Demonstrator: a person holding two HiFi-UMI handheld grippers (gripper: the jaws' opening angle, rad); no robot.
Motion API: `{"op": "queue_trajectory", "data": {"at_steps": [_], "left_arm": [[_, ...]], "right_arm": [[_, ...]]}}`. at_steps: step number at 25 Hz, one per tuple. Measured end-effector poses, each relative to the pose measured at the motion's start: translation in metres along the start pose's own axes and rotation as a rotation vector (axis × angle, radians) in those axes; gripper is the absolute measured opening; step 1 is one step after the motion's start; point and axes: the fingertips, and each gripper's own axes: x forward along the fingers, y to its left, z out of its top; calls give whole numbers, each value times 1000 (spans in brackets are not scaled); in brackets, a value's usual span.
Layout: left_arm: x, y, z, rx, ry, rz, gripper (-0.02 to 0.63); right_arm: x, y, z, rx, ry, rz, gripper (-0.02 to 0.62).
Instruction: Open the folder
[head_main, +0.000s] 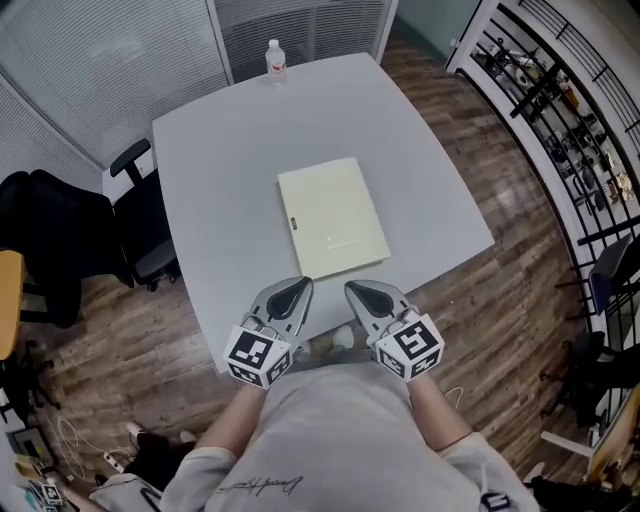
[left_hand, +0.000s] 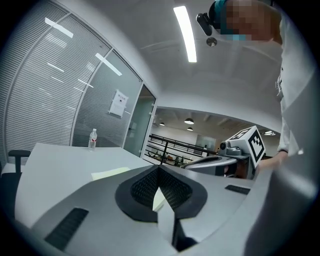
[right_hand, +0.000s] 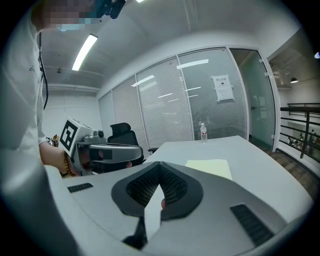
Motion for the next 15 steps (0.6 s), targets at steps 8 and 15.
{"op": "queue_trajectory", "data": {"at_steps": [8, 15], "left_arm": [[11, 0, -7, 1, 28, 50, 9], [12, 11, -16, -11, 49, 99, 9]], "right_arm": [[-2, -18, -5, -20, 28, 36, 18], [5, -31, -16, -23, 58, 57, 18]]}}
